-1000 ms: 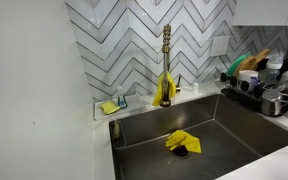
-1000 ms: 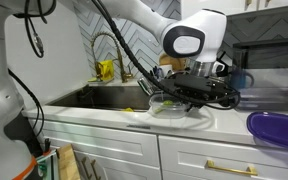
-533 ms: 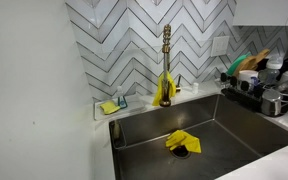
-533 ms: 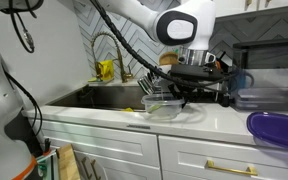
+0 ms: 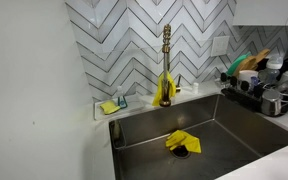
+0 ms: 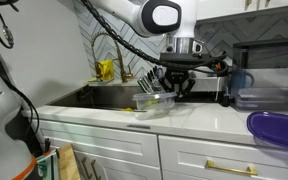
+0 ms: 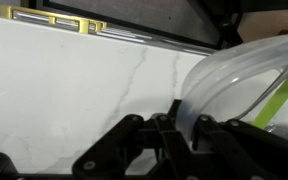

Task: Pick up the green measuring spoon and put it in the clear lunch box, pick up the silver spoon and put it in the clear lunch box, pick up the clear lunch box and put it in the sink

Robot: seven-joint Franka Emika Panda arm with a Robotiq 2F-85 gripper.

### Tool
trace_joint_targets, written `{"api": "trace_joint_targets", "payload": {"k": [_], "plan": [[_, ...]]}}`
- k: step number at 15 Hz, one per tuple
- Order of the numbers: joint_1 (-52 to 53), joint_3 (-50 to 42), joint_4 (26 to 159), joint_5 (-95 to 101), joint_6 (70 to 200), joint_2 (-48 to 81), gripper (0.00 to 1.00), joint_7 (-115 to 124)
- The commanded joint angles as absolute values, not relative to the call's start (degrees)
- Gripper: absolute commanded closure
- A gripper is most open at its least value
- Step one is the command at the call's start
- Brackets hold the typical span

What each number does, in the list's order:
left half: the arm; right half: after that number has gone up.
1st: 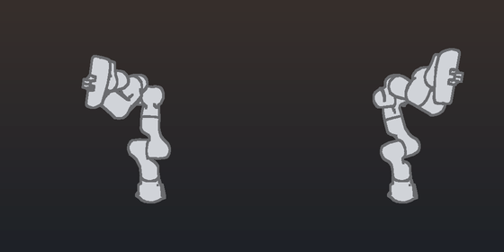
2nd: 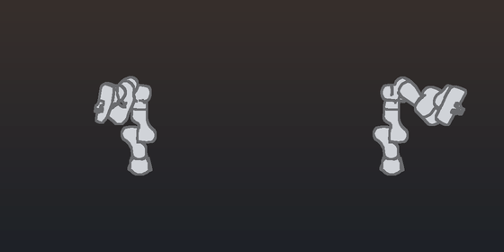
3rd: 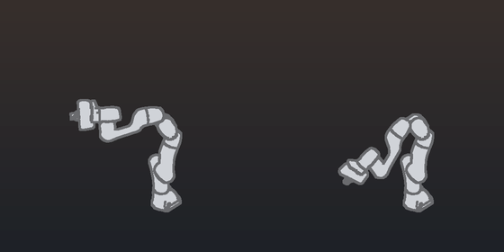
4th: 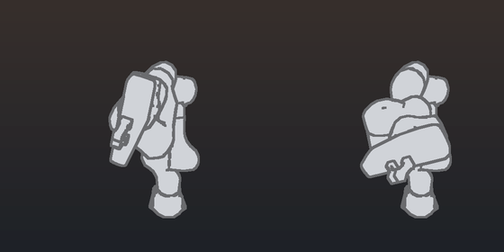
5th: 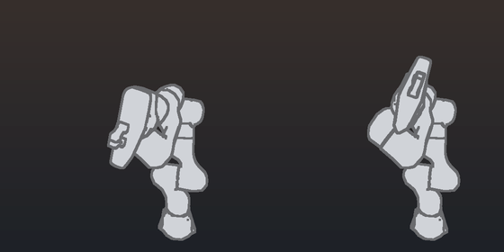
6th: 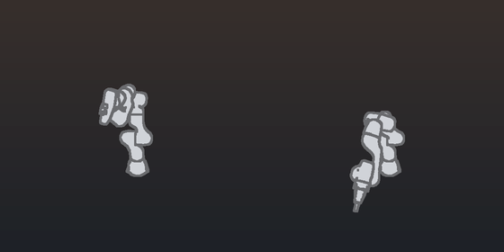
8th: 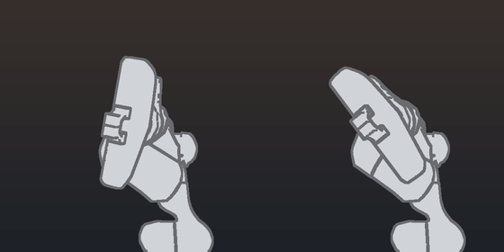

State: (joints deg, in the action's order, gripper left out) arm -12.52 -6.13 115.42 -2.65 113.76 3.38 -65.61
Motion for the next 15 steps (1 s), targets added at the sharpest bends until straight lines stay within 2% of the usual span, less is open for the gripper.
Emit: {"api": "trace_joint_targets", "payload": {"k": [1,12,13,15], "plan": [[-11.69,-7.07,115.31,-2.69,113.66,3.62,0.93,-65.64],[-11.73,-7.09,115.24,-2.7,113.67,4.03,0.93,-65.64],[-11.73,-7.09,115.23,-2.7,113.67,4.03,0.98,-65.64],[-10.92,-6.4,117.59,-2.72,112.91,1.27,0.98,-65.75]]}}
